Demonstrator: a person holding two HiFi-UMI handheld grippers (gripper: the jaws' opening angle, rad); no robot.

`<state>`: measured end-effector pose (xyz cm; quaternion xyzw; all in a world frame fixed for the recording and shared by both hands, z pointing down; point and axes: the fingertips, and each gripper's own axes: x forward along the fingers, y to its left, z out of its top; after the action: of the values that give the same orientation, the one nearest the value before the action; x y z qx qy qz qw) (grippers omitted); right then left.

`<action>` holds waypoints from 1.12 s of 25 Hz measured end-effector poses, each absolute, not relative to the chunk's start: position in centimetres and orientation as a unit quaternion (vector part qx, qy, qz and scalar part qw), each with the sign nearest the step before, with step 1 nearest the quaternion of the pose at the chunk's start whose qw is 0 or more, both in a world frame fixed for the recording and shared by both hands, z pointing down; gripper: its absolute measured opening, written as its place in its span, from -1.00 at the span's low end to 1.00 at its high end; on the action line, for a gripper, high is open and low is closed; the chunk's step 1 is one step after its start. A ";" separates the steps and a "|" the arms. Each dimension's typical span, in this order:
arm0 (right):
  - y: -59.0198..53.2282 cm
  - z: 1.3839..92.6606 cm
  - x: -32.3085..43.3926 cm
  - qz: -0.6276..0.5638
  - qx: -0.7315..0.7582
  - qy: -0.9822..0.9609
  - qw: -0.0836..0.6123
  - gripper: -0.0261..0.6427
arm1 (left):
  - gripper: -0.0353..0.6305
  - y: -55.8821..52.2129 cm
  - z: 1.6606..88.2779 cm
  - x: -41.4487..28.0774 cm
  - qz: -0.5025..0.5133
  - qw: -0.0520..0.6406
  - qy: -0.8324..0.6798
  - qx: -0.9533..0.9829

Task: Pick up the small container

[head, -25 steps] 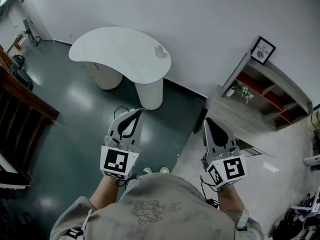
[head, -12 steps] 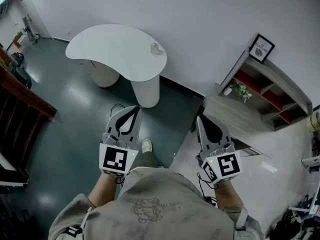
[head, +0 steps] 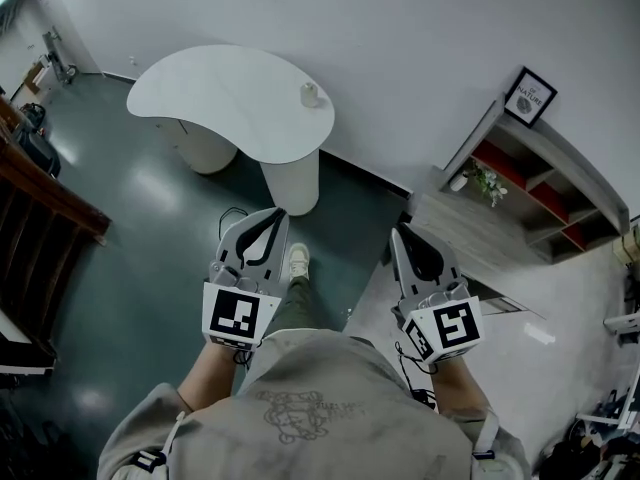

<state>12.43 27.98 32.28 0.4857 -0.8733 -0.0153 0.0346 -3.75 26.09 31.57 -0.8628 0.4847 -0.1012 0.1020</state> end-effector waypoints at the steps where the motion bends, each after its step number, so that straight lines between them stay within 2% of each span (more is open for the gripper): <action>1: 27.6 32.4 12.4 -0.016 0.485 -0.874 0.036 -0.82 | -0.84 25.8 31.6 -3.7 -0.099 0.103 0.484 -0.864; 15: 20.1 34.4 10.8 0.006 0.490 -0.870 0.049 -0.82 | -0.84 17.9 32.9 -5.5 -0.104 0.086 0.478 -0.868; 28: 7.3 34.8 8.7 0.036 0.502 -0.862 0.068 -0.82 | -0.84 4.1 33.4 -6.8 -0.113 0.059 0.451 -0.883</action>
<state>8.73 7.30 34.84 0.5019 -0.8616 0.0357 0.0676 -6.81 4.05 33.36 -0.8834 0.4510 -0.1129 0.0592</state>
